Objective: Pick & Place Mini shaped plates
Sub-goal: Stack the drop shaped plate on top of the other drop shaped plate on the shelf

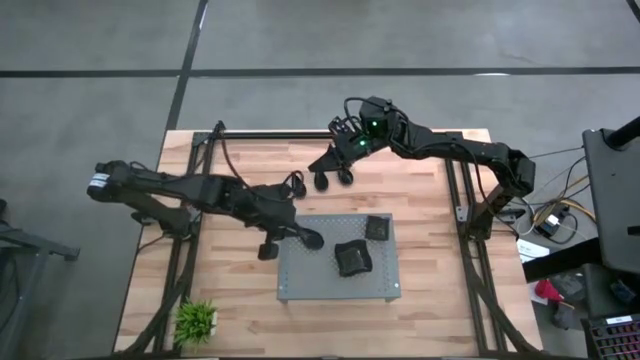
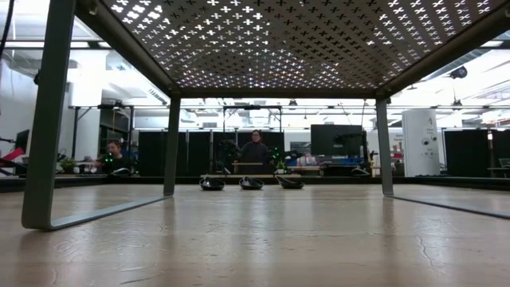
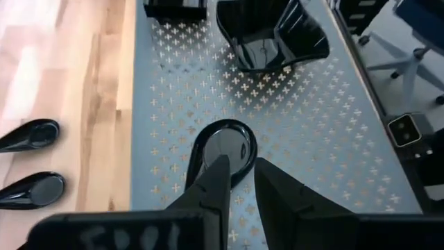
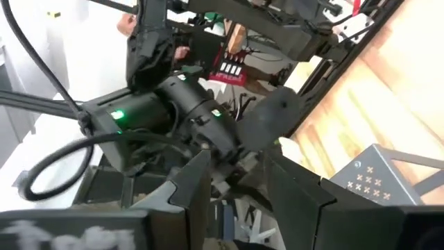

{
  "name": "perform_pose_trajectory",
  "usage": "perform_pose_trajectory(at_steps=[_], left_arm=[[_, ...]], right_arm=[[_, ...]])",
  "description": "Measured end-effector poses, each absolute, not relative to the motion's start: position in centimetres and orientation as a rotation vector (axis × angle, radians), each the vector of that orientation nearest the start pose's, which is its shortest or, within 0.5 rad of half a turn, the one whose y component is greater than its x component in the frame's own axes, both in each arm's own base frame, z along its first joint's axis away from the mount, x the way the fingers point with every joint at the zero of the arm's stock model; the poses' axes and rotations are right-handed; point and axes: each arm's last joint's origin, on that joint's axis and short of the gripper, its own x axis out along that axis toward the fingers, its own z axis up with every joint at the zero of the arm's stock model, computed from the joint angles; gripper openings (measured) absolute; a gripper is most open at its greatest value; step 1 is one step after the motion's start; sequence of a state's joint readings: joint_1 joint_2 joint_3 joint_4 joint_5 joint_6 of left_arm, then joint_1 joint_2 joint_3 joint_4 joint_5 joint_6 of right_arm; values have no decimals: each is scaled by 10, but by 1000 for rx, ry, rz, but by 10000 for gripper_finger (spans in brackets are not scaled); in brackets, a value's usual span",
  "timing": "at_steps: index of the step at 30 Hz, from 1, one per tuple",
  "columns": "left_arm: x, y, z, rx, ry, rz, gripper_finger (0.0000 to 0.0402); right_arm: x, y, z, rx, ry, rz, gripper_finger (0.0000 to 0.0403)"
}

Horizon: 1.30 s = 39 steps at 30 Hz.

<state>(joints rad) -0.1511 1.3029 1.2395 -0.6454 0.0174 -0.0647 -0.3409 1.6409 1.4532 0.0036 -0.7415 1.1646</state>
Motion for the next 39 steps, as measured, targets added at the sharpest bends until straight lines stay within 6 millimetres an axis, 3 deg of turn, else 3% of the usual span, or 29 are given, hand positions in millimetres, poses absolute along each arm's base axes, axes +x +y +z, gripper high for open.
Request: perform_pose_trajectory(at_steps=[12,18,25,31,39], left_arm=[[240,-22,377,-183,564,-50,62],[229,-16,394,-294,467,-17,60],[222,-11,417,-381,319,-6,60],[217,-9,430,-425,220,-4,60],[216,-9,437,-441,160,-10,62]], right_arm=[[360,-114,360,1145,368,206,129],[345,-134,338,1168,501,-9,118],[323,-153,315,1059,647,-359,103],[314,-161,306,888,708,-485,96],[302,-165,269,933,797,-574,102]])
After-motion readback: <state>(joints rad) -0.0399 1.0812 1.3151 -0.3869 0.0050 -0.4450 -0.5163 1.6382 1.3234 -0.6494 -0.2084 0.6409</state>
